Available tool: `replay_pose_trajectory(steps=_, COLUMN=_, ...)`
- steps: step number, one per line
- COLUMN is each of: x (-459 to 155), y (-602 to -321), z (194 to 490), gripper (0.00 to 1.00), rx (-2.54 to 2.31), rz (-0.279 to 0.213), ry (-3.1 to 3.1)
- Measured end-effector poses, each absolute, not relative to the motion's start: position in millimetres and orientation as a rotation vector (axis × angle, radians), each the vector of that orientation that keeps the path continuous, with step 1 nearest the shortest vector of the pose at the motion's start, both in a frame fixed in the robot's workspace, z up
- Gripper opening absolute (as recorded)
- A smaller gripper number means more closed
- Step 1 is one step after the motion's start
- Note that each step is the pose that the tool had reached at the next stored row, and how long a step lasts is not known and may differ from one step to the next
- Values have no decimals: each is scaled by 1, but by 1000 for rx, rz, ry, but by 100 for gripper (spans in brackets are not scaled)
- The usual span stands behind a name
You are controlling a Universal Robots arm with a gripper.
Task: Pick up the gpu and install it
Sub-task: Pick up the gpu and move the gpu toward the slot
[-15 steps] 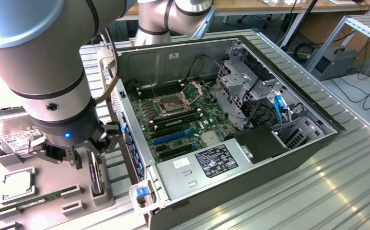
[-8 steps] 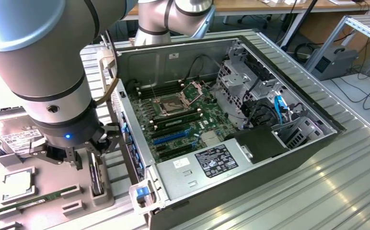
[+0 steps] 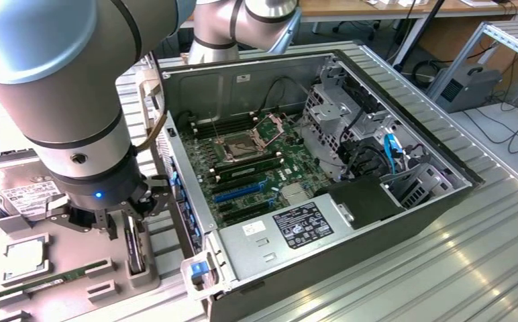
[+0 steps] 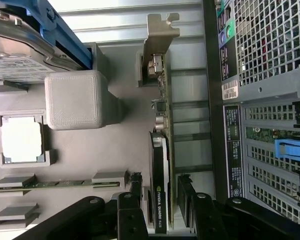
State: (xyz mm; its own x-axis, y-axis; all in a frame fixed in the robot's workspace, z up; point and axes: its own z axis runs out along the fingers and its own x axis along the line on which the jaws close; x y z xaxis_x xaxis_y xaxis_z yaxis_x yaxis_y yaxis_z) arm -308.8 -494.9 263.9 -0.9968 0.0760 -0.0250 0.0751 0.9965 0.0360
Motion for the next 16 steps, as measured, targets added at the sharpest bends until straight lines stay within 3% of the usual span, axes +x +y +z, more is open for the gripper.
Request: replay_pose_trajectory(steps=16, x=-309, y=-477, z=254, gripper=42, rx=118, rz=55, ry=3112)
